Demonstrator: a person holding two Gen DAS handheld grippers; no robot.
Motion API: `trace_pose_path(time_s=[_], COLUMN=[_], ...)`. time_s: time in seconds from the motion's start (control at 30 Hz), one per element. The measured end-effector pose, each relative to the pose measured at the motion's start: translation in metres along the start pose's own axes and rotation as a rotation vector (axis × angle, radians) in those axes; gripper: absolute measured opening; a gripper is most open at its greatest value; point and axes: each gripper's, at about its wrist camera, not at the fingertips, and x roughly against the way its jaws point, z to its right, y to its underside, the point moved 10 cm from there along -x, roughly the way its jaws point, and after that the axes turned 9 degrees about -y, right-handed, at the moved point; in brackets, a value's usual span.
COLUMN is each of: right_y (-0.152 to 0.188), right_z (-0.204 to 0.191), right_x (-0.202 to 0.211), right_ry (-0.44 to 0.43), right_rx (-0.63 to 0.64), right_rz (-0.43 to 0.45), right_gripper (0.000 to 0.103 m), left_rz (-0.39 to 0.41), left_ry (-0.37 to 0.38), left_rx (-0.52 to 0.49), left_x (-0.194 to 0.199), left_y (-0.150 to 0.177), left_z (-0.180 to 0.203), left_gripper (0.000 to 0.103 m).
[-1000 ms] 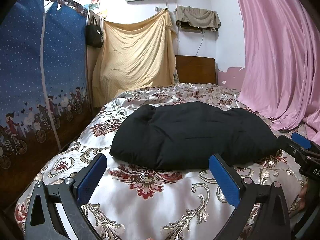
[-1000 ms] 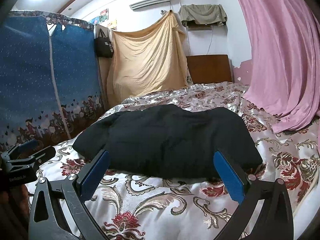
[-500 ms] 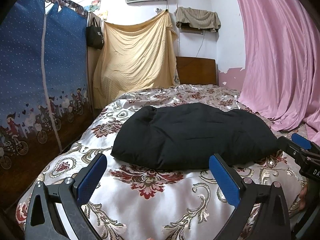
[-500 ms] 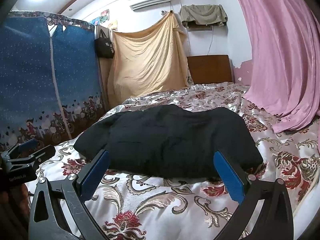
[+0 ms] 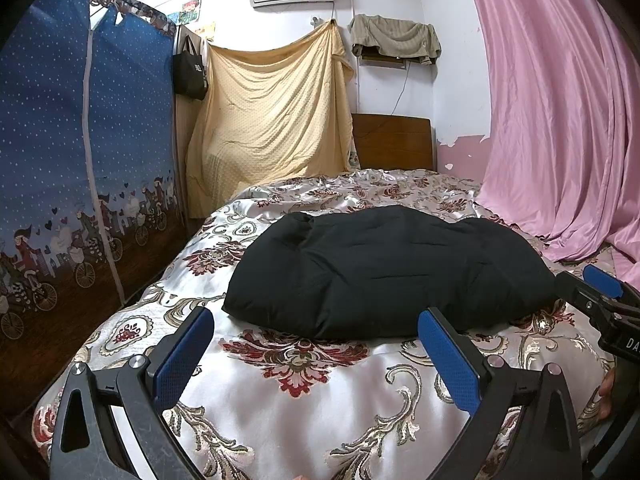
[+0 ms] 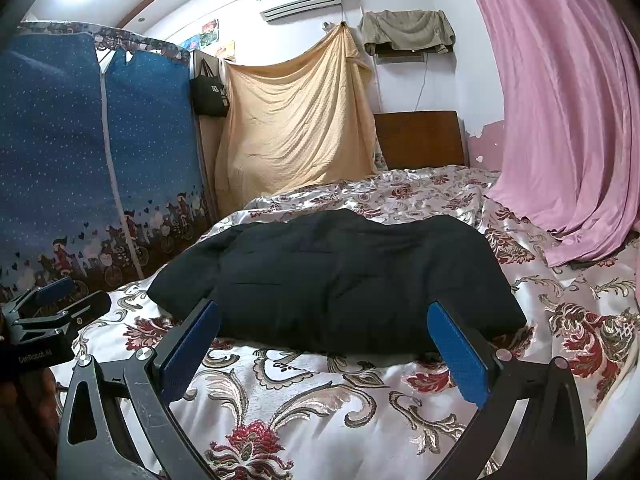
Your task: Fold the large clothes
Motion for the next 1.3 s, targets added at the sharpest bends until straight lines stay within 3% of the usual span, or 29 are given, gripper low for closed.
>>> trace_pose_path(time_s=[1.3], right_y=[0.0038], right_z=[-0.0061], right_x=[0.0003], right_ry=[-0.015], right_rx=[0.002], right_rz=[-0.004], right_gripper=[0.102], left_rz=[0.001], left_ry=[-0.002], left_rx=[-0.002], left_x=[0.0006], left_y=[0.0005], left_z=[-0.0007], left_gripper=[0.103])
